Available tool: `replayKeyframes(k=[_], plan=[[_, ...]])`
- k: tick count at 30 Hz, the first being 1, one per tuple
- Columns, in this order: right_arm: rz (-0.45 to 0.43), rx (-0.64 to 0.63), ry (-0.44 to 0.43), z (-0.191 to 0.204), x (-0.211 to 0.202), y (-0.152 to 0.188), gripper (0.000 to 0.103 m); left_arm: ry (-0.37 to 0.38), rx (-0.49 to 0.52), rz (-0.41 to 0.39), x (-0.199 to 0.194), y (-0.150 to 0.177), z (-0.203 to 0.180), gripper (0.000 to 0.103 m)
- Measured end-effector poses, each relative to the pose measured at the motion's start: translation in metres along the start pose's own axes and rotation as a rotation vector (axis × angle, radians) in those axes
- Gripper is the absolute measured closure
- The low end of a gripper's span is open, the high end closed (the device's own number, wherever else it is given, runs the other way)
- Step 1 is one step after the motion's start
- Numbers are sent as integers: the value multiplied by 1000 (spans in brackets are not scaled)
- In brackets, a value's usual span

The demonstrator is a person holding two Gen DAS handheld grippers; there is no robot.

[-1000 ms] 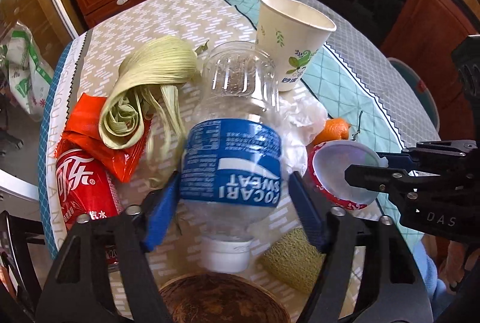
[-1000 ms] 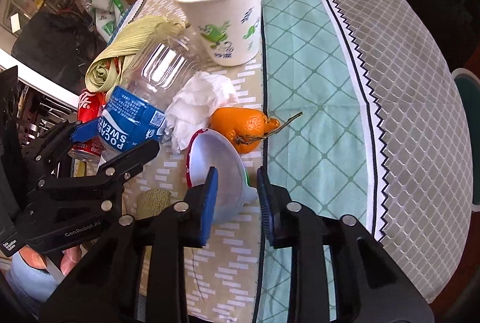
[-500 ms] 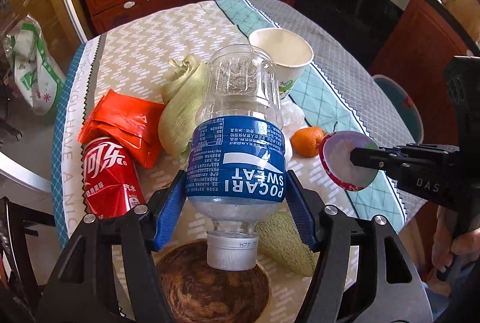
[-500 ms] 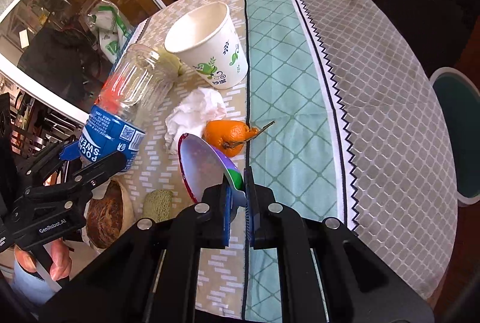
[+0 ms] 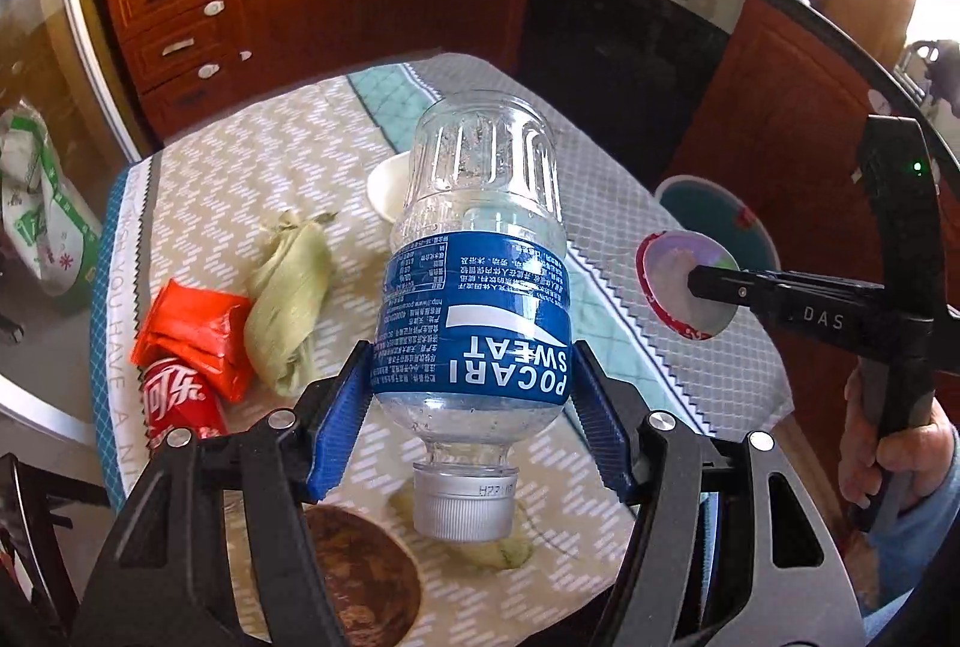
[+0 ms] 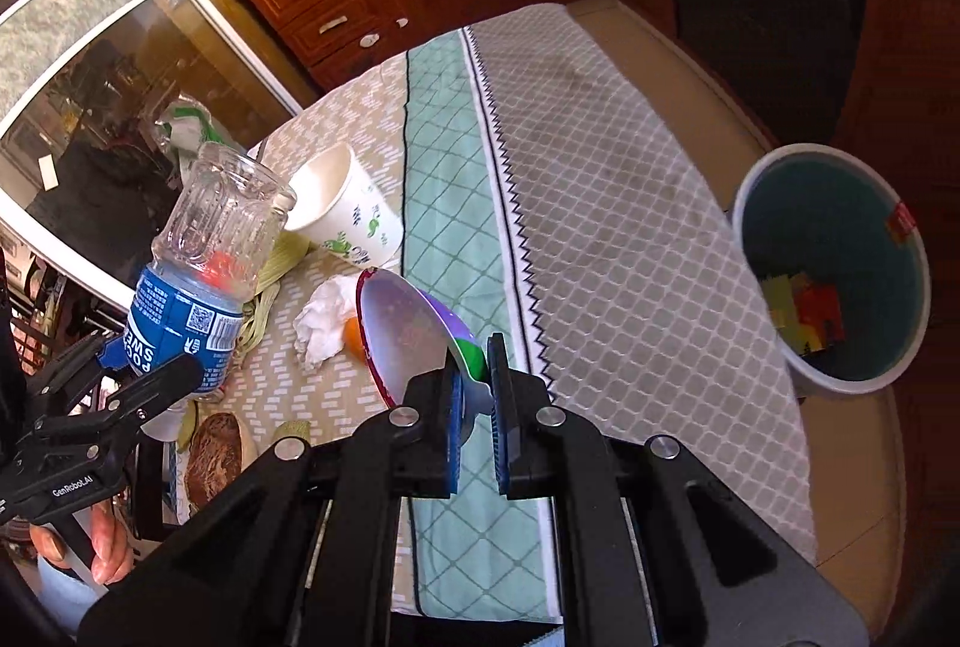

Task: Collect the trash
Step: 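Carry the bottle and small bowl toward the teal bin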

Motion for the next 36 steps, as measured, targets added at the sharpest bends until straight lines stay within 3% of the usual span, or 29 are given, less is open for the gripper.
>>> replayKeyframes(k=[9, 18, 28, 36], plan=[[-127, 86, 96, -70, -62, -19, 95, 111, 127, 14, 27, -34, -89, 37], [-223, 214, 154, -155, -106, -25, 95, 170, 277, 54, 61, -60, -180, 37], [-221, 329, 236, -231, -118, -12, 95, 221, 397, 167, 121, -69, -269, 37], [-195, 408, 274, -279, -107, -8, 95, 245, 443, 274, 175, -69, -316, 37]])
Point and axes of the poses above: each gripper's, at about its wrist camera, not at the fingertips, and x roughly the way its jaws point, z to its left, y to its underside, the point moved 7 cm from there along x, roughly the way its jaws point, and after that the axes turned 9 degrees about -y, right-handed, at the moved point
